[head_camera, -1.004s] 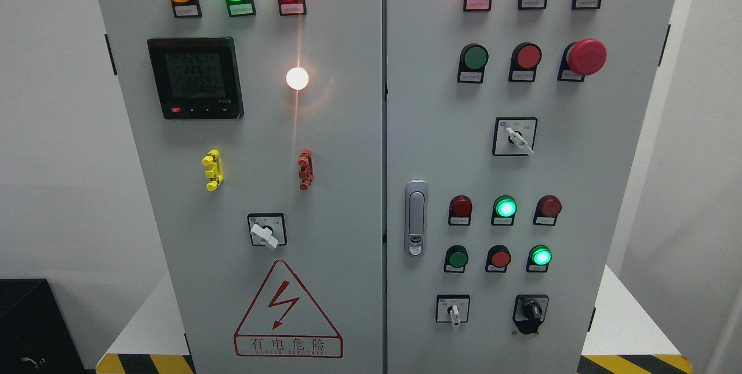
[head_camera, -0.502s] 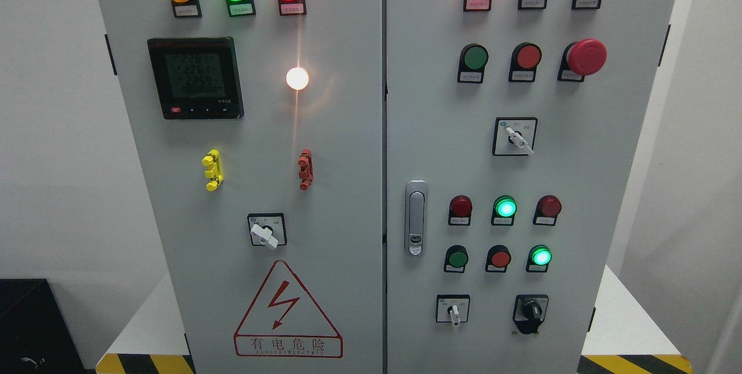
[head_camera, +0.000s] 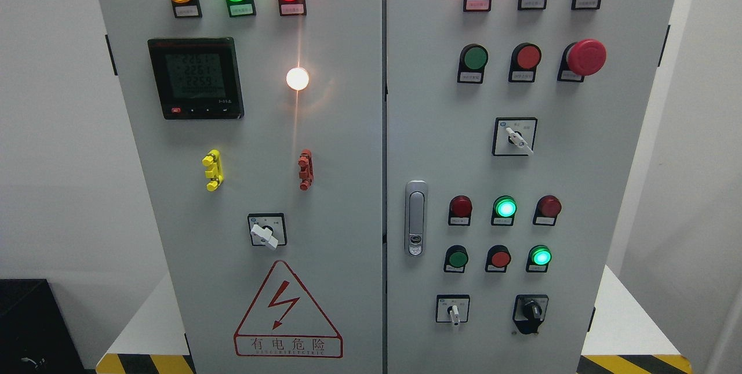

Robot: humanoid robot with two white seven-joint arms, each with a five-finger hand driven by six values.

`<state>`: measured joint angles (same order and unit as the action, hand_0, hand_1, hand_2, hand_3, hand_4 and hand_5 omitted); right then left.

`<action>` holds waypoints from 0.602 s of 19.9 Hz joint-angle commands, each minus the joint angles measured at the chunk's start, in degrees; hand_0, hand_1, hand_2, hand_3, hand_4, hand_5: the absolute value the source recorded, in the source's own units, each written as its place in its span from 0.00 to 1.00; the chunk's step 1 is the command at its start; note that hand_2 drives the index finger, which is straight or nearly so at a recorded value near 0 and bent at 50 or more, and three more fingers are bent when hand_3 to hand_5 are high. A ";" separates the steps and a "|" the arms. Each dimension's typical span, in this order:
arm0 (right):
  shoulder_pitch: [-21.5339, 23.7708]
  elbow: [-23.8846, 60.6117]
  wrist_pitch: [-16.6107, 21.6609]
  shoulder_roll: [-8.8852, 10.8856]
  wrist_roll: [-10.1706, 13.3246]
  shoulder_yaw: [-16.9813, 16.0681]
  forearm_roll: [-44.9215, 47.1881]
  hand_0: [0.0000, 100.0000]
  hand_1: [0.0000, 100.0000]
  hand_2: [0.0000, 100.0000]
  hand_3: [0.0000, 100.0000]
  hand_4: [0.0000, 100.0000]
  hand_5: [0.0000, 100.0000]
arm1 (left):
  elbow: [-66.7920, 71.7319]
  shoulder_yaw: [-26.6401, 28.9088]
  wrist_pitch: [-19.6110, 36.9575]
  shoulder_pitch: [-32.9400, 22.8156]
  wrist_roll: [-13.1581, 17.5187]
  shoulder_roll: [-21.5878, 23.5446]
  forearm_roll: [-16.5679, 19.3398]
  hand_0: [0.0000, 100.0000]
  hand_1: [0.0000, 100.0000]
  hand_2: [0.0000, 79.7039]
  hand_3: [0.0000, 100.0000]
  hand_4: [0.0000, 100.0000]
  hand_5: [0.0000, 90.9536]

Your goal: Flip black knob to close circuit

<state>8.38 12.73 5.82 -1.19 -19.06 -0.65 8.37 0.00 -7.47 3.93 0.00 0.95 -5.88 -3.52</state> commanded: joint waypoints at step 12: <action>-1.44 6.24 13.42 -4.35 2.61 -1.37 0.42 0.00 0.08 0.33 0.44 0.37 0.22 | -1.32 0.00 0.02 -1.23 0.01 0.00 0.00 0.12 0.56 0.00 0.00 0.00 0.00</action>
<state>7.20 13.65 18.15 -3.15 -19.01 -1.57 9.01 0.00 -7.47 3.93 0.00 0.95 -5.88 -3.51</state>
